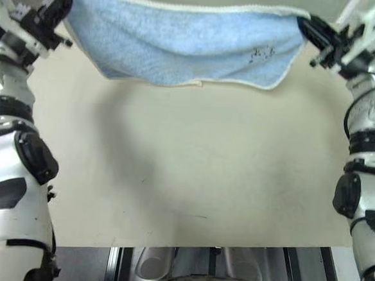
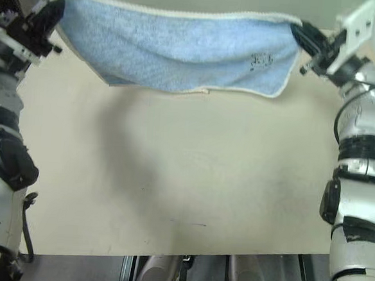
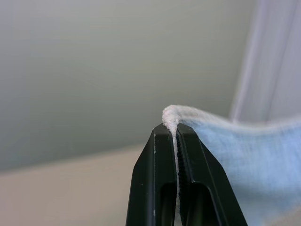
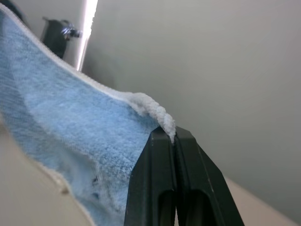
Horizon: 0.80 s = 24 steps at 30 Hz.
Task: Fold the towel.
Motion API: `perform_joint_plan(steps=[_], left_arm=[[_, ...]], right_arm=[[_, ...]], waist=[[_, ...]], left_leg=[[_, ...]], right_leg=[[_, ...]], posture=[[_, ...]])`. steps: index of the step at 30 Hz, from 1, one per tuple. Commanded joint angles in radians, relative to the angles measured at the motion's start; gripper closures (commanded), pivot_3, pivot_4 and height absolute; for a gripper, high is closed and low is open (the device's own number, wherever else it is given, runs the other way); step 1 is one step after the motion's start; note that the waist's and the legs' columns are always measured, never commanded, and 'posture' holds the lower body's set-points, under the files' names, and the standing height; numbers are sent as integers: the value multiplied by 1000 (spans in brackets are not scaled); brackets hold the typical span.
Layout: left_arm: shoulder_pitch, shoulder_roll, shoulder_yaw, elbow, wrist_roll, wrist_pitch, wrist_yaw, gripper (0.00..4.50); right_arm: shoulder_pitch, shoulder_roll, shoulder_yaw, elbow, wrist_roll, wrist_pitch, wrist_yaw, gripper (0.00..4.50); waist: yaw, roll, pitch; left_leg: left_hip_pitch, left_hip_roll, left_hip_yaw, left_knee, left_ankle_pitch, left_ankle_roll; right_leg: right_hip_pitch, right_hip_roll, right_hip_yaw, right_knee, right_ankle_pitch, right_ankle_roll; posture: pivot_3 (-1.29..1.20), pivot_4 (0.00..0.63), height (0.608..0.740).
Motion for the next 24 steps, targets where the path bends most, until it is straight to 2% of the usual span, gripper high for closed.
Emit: perform_joint_plan(steps=[1, 7, 9, 11, 14, 18, 21, 22, 24], left_arm=[[95, 80, -32, -101, 7, 107, -185, 4470], [285, 119, -52, -291, -30, 263, -315, 4470], [371, 133, -57, -389, -42, 314, -352, 4470], [459, 146, -55, -491, -61, 364, -375, 4470], [592, 160, -38, -649, -101, 457, -376, 4470], [735, 180, -14, -776, -131, 511, -364, 4470], [829, 199, -5, -815, -128, 506, -372, 4470], [850, 205, -6, -813, -125, 500, -372, 4470], [905, 220, -17, -796, -99, 457, -387, 4470]], right_arm=[[147, -40, -50, -252, 81, 82, 26, 4500], [390, -60, -83, -563, 131, 267, -61, 4500], [484, -79, -95, -673, 160, 358, -87, 4500], [567, -80, -123, -764, 196, 406, -109, 4500], [731, -76, -190, -900, 272, 470, -124, 4500], [929, -102, -245, -1047, 371, 595, -125, 4500], [1071, -125, -246, -1116, 367, 634, -113, 4500], [1113, -137, -235, -1131, 347, 631, -101, 4500], [1207, -166, -210, -1147, 307, 633, -73, 4500]], waist=[[-1, 0, 0], [0, 0, 0], [-1, -1, 0], [-2, -1, 0], [-1, -1, -1], [-1, -2, -1], [-1, -2, -1], [-1, -2, -1], [-2, -2, -1]], left_leg=[[-1, 0, 0, 0, 0, 0], [3, 0, 0, 3, 1, 2], [10, 0, 0, 3, 0, 4], [19, 0, 0, 3, -7, 14], [25, -1, -1, 2, -8, 14], [28, -1, -2, 1, -7, 13], [33, -1, -2, 0, -8, 10], [35, -1, -2, 0, -10, 8], [37, -1, -3, 0, -18, -5]], right_leg=[[-1, 0, -1, -1, 0, 0], [3, 0, 0, 2, 3, -1], [11, 0, -1, 1, -1, -8], [19, 0, -1, 1, -2, -10], [25, 0, 0, 1, -4, -10], [28, 1, 0, 2, -4, -10], [31, 1, 1, 2, -4, -11], [33, 1, 1, 2, -9, -3], [35, 1, 2, 2, -11, -2]], posture=[[0, 150, 703], [0, 150, 703], [0, 150, 703], [0, 150, 703], [0, 150, 703], [0, 150, 703], [0, 150, 703], [0, 150, 703], [0, 150, 703]])
